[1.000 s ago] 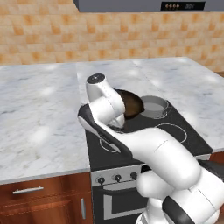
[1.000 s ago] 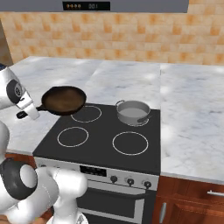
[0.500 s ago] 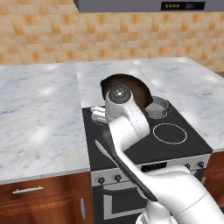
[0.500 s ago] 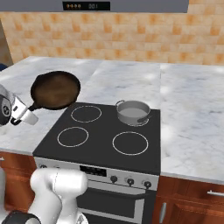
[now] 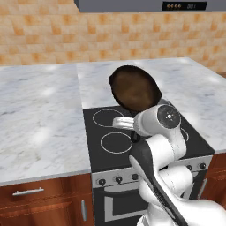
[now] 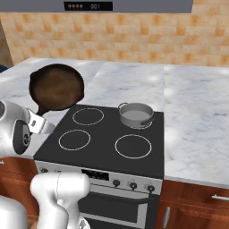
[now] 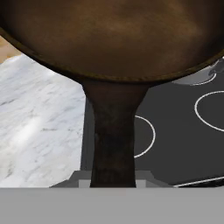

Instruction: Move the pot and pan from the stove into the sink.

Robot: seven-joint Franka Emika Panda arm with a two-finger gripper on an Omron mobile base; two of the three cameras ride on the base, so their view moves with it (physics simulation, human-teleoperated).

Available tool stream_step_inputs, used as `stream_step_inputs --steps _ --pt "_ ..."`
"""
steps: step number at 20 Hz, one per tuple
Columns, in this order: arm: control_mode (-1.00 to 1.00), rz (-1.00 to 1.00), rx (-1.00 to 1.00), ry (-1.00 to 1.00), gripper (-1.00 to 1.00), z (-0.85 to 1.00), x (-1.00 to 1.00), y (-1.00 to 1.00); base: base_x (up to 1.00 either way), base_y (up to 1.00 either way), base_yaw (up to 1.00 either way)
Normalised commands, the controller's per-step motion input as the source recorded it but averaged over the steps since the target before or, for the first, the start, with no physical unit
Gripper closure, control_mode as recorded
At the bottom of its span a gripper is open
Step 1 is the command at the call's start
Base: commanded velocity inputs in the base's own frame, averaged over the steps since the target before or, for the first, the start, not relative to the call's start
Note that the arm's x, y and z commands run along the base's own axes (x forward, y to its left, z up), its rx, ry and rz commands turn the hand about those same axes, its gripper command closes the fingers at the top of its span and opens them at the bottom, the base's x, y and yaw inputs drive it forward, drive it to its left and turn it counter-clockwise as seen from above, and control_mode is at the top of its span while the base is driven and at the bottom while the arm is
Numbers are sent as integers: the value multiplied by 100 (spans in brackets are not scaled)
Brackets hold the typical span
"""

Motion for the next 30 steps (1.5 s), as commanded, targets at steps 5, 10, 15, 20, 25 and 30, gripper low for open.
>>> stream_step_inputs --steps 5,10,15,20,25,30 --pt "-100 0 0 0 100 0 -2 0 0 0 0" --pt "100 0 0 0 100 0 0 0 -66 -7 -4" --pt "100 0 0 0 100 0 0 0 -82 -8 -4" --pt "100 0 0 0 100 0 0 0 -57 -6 -5" --pt "100 0 0 0 100 0 0 0 -1 -3 -3" --pt "100 0 0 0 100 0 0 0 0 -36 -35"
